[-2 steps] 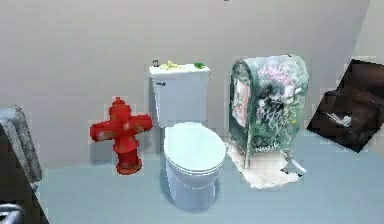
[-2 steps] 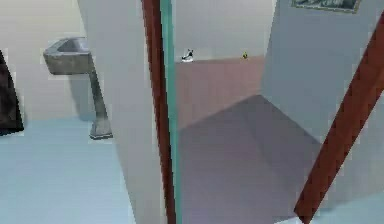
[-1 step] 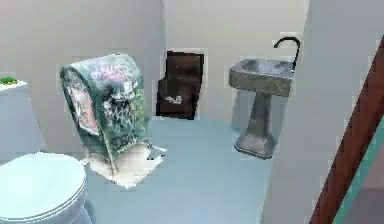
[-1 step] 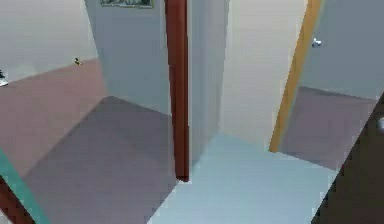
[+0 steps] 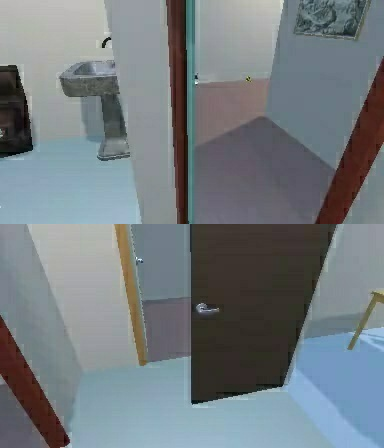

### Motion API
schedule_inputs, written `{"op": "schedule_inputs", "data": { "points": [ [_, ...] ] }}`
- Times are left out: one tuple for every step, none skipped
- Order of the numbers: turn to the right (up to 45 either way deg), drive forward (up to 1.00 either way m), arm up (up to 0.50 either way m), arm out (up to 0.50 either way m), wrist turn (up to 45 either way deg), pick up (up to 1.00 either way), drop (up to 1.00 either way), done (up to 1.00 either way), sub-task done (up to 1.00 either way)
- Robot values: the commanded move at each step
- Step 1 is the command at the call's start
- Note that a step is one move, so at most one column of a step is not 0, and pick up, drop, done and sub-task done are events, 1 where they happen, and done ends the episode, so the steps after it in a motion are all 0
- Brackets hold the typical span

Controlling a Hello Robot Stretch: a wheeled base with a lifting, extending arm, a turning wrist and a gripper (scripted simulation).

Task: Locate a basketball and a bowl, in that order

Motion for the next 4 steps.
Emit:
{"op": "schedule_inputs", "data": {
  "points": [
    [39.0, 0.0, 0.0, 0.0, 0.0, 0.0, 0.0, 0.0, 0.0],
    [0.0, 0.75, 0.0, 0.0, 0.0, 0.0, 0.0, 0.0, 0.0],
    [-30.0, 0.0, 0.0, 0.0, 0.0, 0.0, 0.0, 0.0, 0.0],
    [0.0, 1.0, 0.0, 0.0, 0.0, 0.0, 0.0, 0.0, 0.0]
  ]
}}
